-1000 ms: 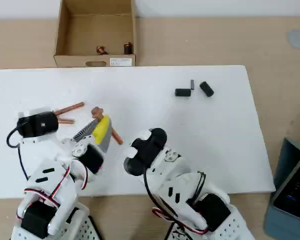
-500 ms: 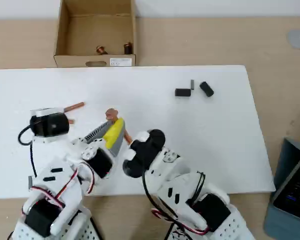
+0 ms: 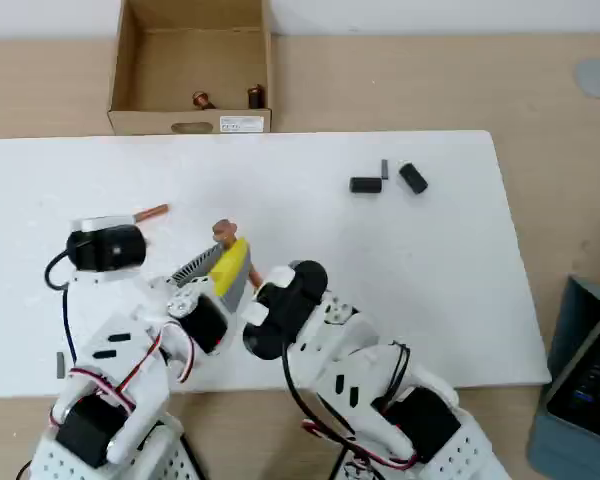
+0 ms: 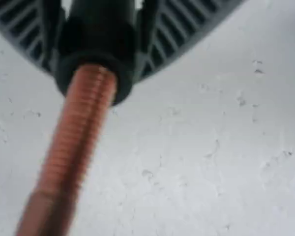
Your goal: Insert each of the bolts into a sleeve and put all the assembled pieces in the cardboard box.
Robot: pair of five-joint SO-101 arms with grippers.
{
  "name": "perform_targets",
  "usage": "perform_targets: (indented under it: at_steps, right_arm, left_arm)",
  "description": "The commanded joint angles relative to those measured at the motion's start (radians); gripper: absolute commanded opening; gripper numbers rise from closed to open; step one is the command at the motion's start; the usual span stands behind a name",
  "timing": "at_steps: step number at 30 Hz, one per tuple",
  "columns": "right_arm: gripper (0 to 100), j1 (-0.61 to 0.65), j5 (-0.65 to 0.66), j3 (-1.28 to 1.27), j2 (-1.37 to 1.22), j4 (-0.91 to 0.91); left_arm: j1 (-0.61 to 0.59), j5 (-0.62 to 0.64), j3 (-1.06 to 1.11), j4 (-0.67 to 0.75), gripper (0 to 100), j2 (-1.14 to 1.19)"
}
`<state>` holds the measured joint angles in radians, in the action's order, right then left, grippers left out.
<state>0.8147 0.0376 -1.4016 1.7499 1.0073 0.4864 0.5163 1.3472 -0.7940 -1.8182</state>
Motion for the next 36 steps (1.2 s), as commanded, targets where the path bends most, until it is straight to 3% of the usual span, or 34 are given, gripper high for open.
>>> perform_targets:
  at_steps: [1, 17, 28, 36]
  right_arm:
    - [0.9, 0.012, 0.006, 0.03, 0.015, -0.028]
    - [0.9, 0.008, 0.006, 0.027, 0.015, -0.028]
    - [0.9, 0.007, 0.006, 0.027, 0.015, -0.029]
    - [0.9, 0.01, 0.006, 0.028, 0.015, -0.029]
  left_arm:
    - [0.008, -0.058, 0.02, 0.018, 0, -0.008]
    - [0.058, -0.133, -0.063, 0.012, 0, -0.01]
    - [0.06, -0.133, -0.141, -0.199, 0, -0.01]
    - [0.14, -0.133, -0.095, -0.219, 0, -0.008]
